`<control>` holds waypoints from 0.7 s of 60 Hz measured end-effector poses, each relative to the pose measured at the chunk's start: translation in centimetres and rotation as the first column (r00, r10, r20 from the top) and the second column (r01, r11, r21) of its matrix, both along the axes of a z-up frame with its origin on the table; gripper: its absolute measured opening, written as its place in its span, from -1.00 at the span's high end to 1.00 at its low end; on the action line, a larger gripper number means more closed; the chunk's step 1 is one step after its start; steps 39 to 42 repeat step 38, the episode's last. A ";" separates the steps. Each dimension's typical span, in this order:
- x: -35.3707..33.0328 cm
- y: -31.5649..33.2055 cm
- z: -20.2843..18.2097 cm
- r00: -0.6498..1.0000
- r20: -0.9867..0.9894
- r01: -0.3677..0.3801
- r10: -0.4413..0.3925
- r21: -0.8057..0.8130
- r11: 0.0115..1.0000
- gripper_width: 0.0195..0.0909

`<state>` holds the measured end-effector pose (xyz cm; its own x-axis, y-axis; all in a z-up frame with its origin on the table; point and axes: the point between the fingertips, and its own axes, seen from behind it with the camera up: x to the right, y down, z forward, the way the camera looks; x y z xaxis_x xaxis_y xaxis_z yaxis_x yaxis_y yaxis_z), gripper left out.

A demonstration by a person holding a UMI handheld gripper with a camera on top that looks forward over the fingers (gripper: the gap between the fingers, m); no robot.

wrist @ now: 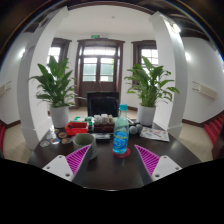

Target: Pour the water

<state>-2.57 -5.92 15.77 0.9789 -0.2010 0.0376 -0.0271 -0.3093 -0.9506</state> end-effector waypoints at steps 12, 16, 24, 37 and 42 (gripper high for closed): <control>-4.1 -3.5 5.9 0.994 -0.032 -0.104 0.106 0.072 0.992 -0.84; -4.5 -4.1 7.4 0.994 -0.029 -0.104 0.108 0.095 0.990 -0.84; -4.6 -5.0 8.6 0.994 -0.019 -0.107 0.110 0.112 0.988 -0.83; -5.2 -5.4 9.6 0.990 -0.040 -0.129 0.137 0.155 0.979 -0.81; -5.2 -5.4 9.7 0.990 -0.039 -0.129 0.137 0.154 0.980 -0.80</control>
